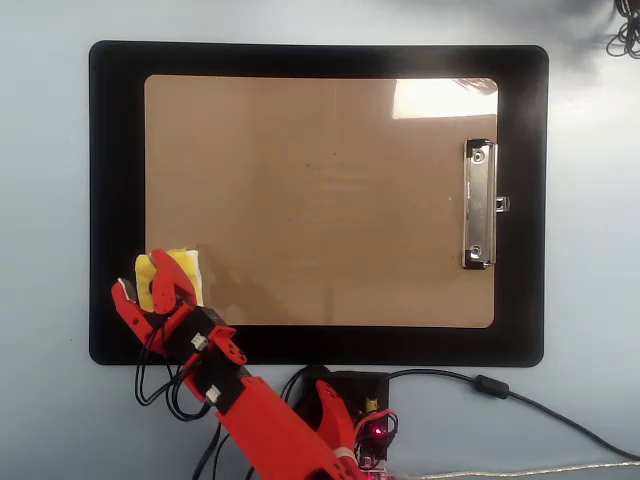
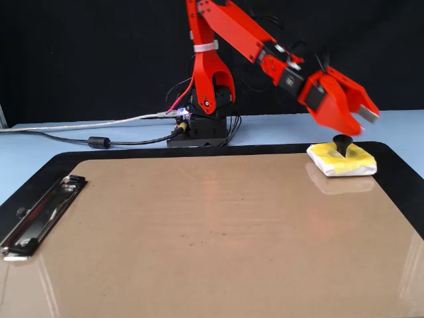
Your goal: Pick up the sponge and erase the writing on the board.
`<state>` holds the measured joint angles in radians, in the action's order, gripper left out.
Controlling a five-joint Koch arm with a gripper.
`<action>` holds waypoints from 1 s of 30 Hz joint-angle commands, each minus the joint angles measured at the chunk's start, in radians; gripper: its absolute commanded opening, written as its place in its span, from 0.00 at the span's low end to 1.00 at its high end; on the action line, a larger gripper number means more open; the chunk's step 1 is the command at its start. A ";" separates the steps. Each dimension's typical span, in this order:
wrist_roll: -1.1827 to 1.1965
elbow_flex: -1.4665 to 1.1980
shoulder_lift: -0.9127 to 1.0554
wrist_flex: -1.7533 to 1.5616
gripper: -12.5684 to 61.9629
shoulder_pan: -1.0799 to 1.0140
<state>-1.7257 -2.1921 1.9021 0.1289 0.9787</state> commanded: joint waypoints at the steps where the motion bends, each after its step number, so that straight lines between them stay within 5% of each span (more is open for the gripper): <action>1: -0.028 0.101 0.198 0.344 0.62 -0.043; 7: 0.015 0.284 0.351 1.215 0.62 -0.483; 13: 0.192 0.063 0.353 1.301 0.62 -0.891; 30: 0.222 -0.268 0.449 1.394 0.63 -0.997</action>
<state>-1.4987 -2.4682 2.3056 1.4972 -0.0169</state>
